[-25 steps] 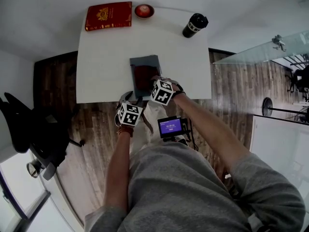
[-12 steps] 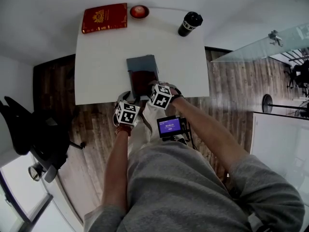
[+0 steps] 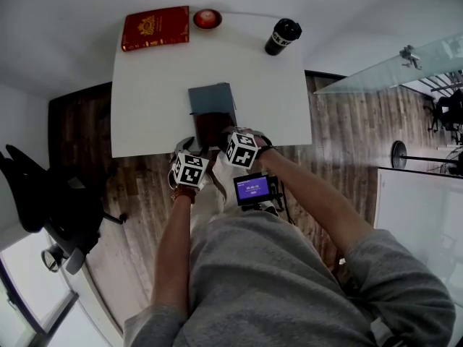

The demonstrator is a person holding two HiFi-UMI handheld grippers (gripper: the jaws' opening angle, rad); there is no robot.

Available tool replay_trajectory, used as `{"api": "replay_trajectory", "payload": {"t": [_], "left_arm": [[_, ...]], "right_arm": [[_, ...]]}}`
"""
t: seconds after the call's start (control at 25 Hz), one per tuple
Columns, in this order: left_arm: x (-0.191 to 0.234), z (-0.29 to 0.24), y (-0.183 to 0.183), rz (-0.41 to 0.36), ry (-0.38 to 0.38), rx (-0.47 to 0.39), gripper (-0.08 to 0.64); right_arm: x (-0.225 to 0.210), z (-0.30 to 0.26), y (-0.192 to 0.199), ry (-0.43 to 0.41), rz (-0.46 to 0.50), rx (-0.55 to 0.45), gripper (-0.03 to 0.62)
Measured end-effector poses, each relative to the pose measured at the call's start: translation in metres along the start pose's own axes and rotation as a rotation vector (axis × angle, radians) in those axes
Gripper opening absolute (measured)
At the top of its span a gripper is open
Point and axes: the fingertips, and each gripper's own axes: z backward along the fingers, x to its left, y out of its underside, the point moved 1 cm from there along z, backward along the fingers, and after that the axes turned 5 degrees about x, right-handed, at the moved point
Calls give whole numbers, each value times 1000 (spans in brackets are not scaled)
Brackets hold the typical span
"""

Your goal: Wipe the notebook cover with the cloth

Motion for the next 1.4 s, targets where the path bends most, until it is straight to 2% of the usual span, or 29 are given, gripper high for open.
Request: {"api": "replay_trajectory", "payload": {"t": [0.16, 0.32, 0.56, 0.72, 0.84, 1.0, 1.12, 1.28, 1.4], "left_arm": [[0, 0, -2, -4, 3, 3, 204], [-1, 1, 0, -11, -2, -1, 204], [-2, 1, -2, -26, 2, -3, 199], [-3, 1, -2, -29, -1, -8, 199], [-4, 2, -2, -27, -4, -9, 199], [-3, 2, -2, -26, -4, -7, 199], [-3, 2, -1, -26, -6, -6, 199], [-3, 2, -1, -24, -2, -2, 199], [-2, 2, -2, -21, -2, -1, 201]], "right_arm": [[-2, 0, 0, -53, 25, 28, 54], [-2, 1, 0, -114, -11, 23, 54], [-10, 9, -4, -133, 41, -12, 55], [-41, 24, -20, -138, 26, -71, 57], [-78, 36, -33, -102, -7, -108, 57], [-138, 44, -46, -22, 13, -124, 57], [-186, 53, -55, 42, -10, -150, 57], [-246, 77, -65, 203, -7, -172, 57], [-271, 83, -63, 326, 93, -138, 57]]}}
